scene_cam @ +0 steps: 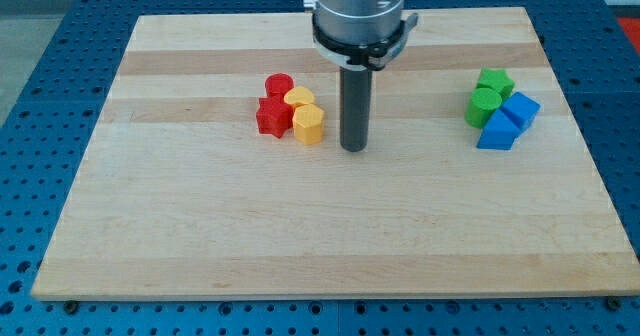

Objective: Push hexagon into the red star

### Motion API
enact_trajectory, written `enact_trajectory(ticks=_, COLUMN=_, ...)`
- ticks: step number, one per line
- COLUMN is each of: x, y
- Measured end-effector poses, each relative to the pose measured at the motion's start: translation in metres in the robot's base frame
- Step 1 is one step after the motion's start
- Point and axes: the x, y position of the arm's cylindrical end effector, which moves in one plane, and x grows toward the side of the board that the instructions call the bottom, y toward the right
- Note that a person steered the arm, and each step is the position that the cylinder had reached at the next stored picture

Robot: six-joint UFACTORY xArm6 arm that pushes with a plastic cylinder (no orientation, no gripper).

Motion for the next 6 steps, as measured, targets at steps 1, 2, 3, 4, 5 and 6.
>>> enact_trajectory(ticks=1, x=-0.009, y=0.006)
enact_trajectory(ticks=2, x=-0.012, y=-0.004)
enact_trajectory(ticks=3, x=-0.012, y=-0.017)
enact_trajectory(ticks=4, x=-0.012, y=-0.034)
enact_trajectory(ticks=5, x=-0.012, y=-0.053)
enact_trajectory(ticks=6, x=-0.012, y=-0.077)
